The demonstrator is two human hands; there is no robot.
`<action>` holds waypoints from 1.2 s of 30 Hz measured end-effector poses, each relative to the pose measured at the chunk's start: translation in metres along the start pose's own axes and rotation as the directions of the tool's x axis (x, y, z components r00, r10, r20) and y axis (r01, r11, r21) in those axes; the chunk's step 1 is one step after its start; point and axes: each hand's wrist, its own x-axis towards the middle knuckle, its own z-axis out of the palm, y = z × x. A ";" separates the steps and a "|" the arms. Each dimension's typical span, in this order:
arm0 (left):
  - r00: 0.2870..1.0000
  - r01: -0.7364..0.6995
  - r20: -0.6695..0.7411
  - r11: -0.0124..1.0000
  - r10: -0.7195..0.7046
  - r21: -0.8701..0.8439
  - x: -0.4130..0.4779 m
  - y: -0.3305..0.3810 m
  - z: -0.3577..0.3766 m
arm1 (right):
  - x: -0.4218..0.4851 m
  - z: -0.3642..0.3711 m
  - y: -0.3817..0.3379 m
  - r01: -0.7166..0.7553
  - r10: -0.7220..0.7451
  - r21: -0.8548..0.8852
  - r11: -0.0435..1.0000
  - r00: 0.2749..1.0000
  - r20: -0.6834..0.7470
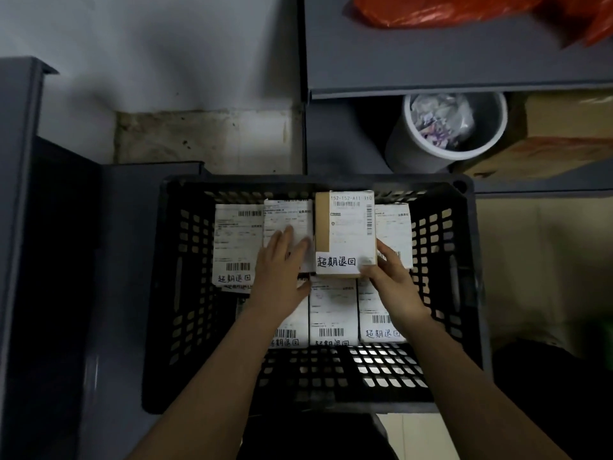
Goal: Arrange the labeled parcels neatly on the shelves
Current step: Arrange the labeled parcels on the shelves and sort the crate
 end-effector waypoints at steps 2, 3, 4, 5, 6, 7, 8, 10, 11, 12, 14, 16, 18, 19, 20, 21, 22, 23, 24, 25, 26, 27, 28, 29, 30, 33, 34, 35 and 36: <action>1.000 -0.011 -0.005 1.000 0.011 0.003 -0.001 -0.001 0.001 | 0.002 0.001 -0.002 0.010 -0.010 -0.047 0.999 1.000 0.003; 1.000 -0.016 -0.006 1.000 0.016 0.003 -0.001 -0.001 0.001 | 0.003 0.001 -0.004 0.014 -0.013 -0.073 0.997 1.000 0.011; 1.000 -0.021 -0.005 1.000 0.021 -0.001 0.000 -0.002 0.000 | 0.004 0.001 -0.005 0.013 -0.012 -0.101 0.995 1.000 0.016; 1.000 -0.023 -0.004 1.000 0.023 -0.004 0.000 -0.002 -0.001 | 0.003 0.001 -0.007 0.008 -0.006 -0.132 0.991 1.000 0.016; 1.000 -0.021 -0.005 1.000 0.021 -0.012 0.000 -0.001 -0.002 | 0.001 0.001 -0.010 -0.001 0.000 -0.170 0.985 1.000 -0.005; 1.000 -0.021 -0.015 0.999 0.021 -0.024 0.000 0.000 -0.005 | -0.001 0.001 -0.011 0.001 -0.013 -0.233 0.973 0.999 -0.052; 0.999 -0.030 -0.040 0.999 0.028 -0.035 0.000 0.001 -0.007 | -0.002 -0.001 -0.013 0.027 -0.064 -0.331 0.943 0.993 -0.103; 0.988 -0.090 -0.125 0.996 0.085 -0.030 -0.001 0.008 -0.012 | -0.005 -0.002 -0.016 0.131 -0.235 -0.577 0.806 0.966 -0.109; 0.980 -0.130 -0.156 0.991 0.126 -0.017 0.000 0.013 -0.015 | -0.006 -0.001 -0.018 0.190 -0.310 -0.673 0.715 0.949 -0.061; 0.972 -0.172 -0.163 0.985 0.171 0.004 0.001 0.019 -0.018 | -0.006 -0.001 -0.020 0.247 -0.361 -0.743 0.623 0.932 0.007; 0.961 -0.243 -0.125 0.969 0.248 0.050 0.003 0.028 -0.021 | -0.002 0.001 -0.022 0.341 -0.401 -0.815 0.468 0.904 0.148; 0.965 -0.251 -0.059 0.966 0.255 0.067 0.005 0.031 -0.021 | 0.002 0.002 -0.021 0.346 -0.348 -0.850 0.398 0.914 0.209; 0.970 -0.243 -0.018 0.968 0.244 0.059 0.007 0.030 -0.017 | 0.006 0.003 -0.021 0.322 -0.309 -0.861 0.393 0.928 0.206; 0.970 -0.243 -0.011 0.969 0.244 0.052 0.006 0.030 -0.015 | 0.006 0.005 -0.021 0.311 -0.302 -0.861 0.402 0.933 0.195; 0.971 -0.240 -0.002 0.970 0.241 0.046 0.006 0.030 -0.014 | 0.006 0.007 -0.020 0.299 -0.301 -0.859 0.415 0.936 0.181; 0.972 -0.236 0.017 0.971 0.235 0.046 0.007 0.030 -0.014 | 0.006 0.010 -0.020 0.291 -0.302 -0.856 0.427 0.938 0.168; 0.973 -0.229 0.038 0.972 0.227 0.045 0.008 0.030 -0.014 | 0.005 0.014 -0.020 0.280 -0.304 -0.854 0.439 0.940 0.153; 0.974 -0.222 0.048 0.974 0.220 0.044 0.009 0.029 -0.014 | 0.005 0.018 -0.020 0.269 -0.304 -0.851 0.451 0.943 0.137; 0.975 -0.218 0.041 0.975 0.217 0.043 0.011 0.028 -0.015 | 0.005 0.022 -0.021 0.261 -0.306 -0.849 0.459 0.944 0.124; 0.976 -0.217 0.024 0.975 0.217 0.043 0.014 0.028 -0.016 | 0.006 0.024 -0.021 0.256 -0.308 -0.848 0.464 0.944 0.116; 0.976 -0.220 0.007 0.974 0.220 0.047 0.015 0.027 -0.016 | 0.006 0.026 -0.021 0.253 -0.307 -0.847 0.467 0.945 0.113; 0.975 -0.223 -0.005 0.973 0.224 0.053 0.016 0.026 -0.016 | 0.006 0.027 -0.021 0.252 -0.306 -0.847 0.468 0.945 0.112; 0.973 -0.228 -0.012 0.972 0.229 0.065 0.016 0.026 -0.016 | 0.007 0.026 -0.021 0.254 -0.306 -0.847 0.467 0.945 0.114; 0.972 -0.233 -0.017 0.969 0.235 0.081 0.015 0.027 -0.015 | 0.006 0.025 -0.021 0.257 -0.308 -0.851 0.458 0.944 0.119; 0.970 -0.239 -0.024 0.966 0.242 0.097 0.015 0.028 -0.016 | 0.005 0.024 -0.021 0.259 -0.313 -0.859 0.441 0.942 0.123; 0.966 -0.248 -0.050 0.962 0.255 0.112 0.009 0.029 -0.020 | 0.002 0.020 -0.027 0.258 -0.328 -0.894 0.365 0.935 0.136; 0.963 -0.254 -0.069 0.961 0.262 0.114 0.006 0.028 -0.024 | -0.001 0.020 -0.031 0.252 -0.327 -0.903 0.349 0.936 0.135; 0.959 -0.257 -0.091 0.960 0.267 0.112 0.002 0.029 -0.028 | -0.004 0.020 -0.036 0.247 -0.327 -0.909 0.336 0.936 0.133; 0.957 -0.257 -0.112 0.960 0.269 0.107 -0.002 0.030 -0.034 | -0.009 0.020 -0.042 0.248 -0.330 -0.913 0.325 0.934 0.136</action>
